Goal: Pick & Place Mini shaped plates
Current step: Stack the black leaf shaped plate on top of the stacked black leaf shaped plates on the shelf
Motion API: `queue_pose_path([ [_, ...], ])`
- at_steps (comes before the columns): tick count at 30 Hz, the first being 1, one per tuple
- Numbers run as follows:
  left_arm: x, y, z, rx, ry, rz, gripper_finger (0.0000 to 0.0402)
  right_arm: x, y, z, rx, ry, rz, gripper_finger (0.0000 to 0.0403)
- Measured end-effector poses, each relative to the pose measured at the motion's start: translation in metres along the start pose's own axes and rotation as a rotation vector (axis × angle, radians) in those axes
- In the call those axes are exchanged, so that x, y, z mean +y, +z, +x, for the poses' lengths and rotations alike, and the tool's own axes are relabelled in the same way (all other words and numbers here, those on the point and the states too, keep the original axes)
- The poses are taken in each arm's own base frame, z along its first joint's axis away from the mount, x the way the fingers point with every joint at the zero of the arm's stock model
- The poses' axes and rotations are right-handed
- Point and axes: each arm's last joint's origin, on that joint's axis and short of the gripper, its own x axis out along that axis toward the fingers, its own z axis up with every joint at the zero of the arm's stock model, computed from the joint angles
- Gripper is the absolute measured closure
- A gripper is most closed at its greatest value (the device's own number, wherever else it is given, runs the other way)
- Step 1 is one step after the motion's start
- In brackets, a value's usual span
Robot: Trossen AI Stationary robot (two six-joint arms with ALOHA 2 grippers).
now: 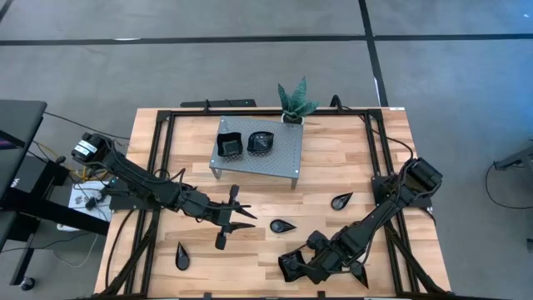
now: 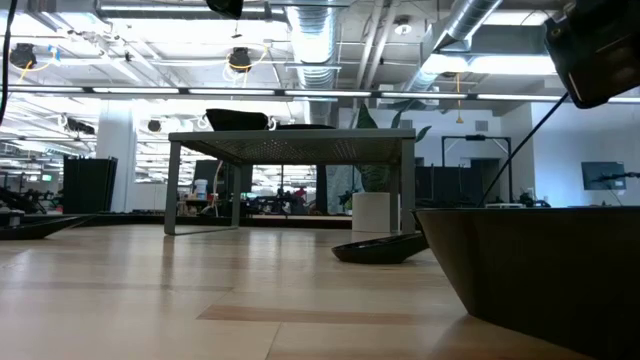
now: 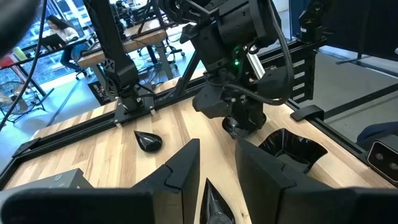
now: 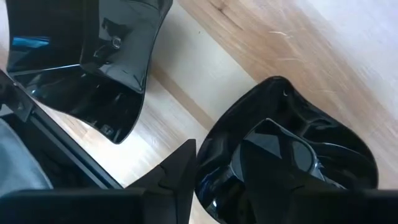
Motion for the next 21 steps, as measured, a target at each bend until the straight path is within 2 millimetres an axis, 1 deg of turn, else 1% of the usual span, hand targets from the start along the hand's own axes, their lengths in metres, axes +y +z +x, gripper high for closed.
queue_pose_path([
  [11, 0.0, 0.0, 0.0, 0.0, 0.0, 0.0, 0.0298, 0.0076, 0.0001, -0.0008, -0.003, 0.077, -0.027, 0.0282],
  [17, 0.0, 0.0, 0.0, 0.0, 0.0, 0.0, 0.0298, 0.0016, -0.002, -0.0006, 0.001, 0.015, -0.041, 0.0282],
  [21, 0.0, -0.0001, 0.0, 0.0, 0.0, -0.004, 0.0298, 0.0022, -0.0049, 0.0028, 0.004, 0.016, -0.048, 0.0282],
])
